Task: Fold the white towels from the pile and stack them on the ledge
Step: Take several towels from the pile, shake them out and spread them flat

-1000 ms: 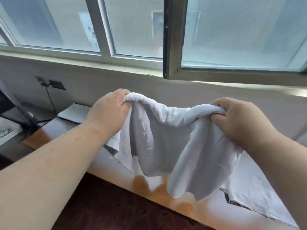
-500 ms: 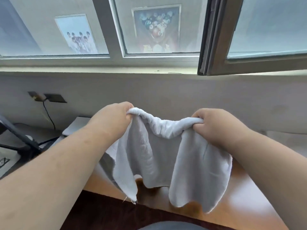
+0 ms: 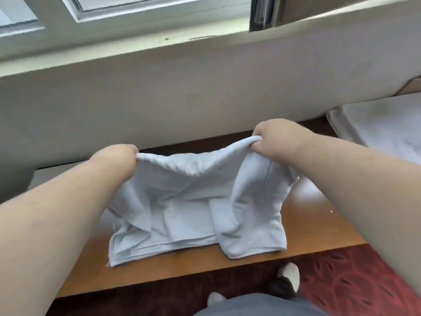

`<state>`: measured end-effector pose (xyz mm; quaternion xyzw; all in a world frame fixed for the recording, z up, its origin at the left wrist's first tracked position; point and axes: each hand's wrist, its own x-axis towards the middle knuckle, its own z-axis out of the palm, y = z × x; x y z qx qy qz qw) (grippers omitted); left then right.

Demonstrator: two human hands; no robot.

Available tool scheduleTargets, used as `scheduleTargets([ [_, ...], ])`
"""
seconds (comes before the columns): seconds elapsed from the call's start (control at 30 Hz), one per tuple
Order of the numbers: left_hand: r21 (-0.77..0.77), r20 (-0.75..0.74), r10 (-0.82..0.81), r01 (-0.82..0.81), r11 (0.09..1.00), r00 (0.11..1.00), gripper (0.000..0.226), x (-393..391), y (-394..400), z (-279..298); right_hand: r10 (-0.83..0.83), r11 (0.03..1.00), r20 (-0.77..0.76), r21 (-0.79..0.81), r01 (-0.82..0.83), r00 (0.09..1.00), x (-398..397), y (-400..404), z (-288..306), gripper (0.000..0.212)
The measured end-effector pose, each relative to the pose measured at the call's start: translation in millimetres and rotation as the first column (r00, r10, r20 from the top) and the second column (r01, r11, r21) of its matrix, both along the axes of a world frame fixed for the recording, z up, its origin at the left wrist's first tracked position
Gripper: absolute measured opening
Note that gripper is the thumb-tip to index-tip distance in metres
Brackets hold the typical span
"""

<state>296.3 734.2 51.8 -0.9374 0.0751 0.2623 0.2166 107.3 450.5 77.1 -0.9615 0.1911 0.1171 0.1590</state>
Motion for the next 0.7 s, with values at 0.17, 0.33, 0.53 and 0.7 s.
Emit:
scheduleTargets([
  [0.17, -0.45, 0.12, -0.328, 0.346, 0.823, 0.937, 0.06, -52.9, -82.0, -10.0, -0.058, 0.988, -0.01, 0.145, 0.059, 0.998, 8.7, -13.6, -9.5, 0.018],
  [0.33, -0.822, 0.042, -0.579, 0.357, 0.443, 0.814, 0.06, -97.0, -191.9, -1.7, -0.091, 0.95, -0.042, 0.297, 0.1, 0.995, 12.1, -43.0, -13.2, 0.013],
  [0.53, -0.805, -0.039, -0.486, 0.261, 0.533, 0.873, 0.015, -84.7, -217.9, -1.5, -0.139, 0.379, -0.123, 0.91, 0.168, 0.983, -9.2, -106.3, -44.1, 0.025],
  [0.7, -0.759, 0.017, -0.448, 0.302, 0.576, 0.894, 0.013, -75.4, -227.5, -7.6, -0.146, -0.026, -0.128, 0.992, 0.125, 0.981, -40.9, -124.2, -88.1, 0.074],
])
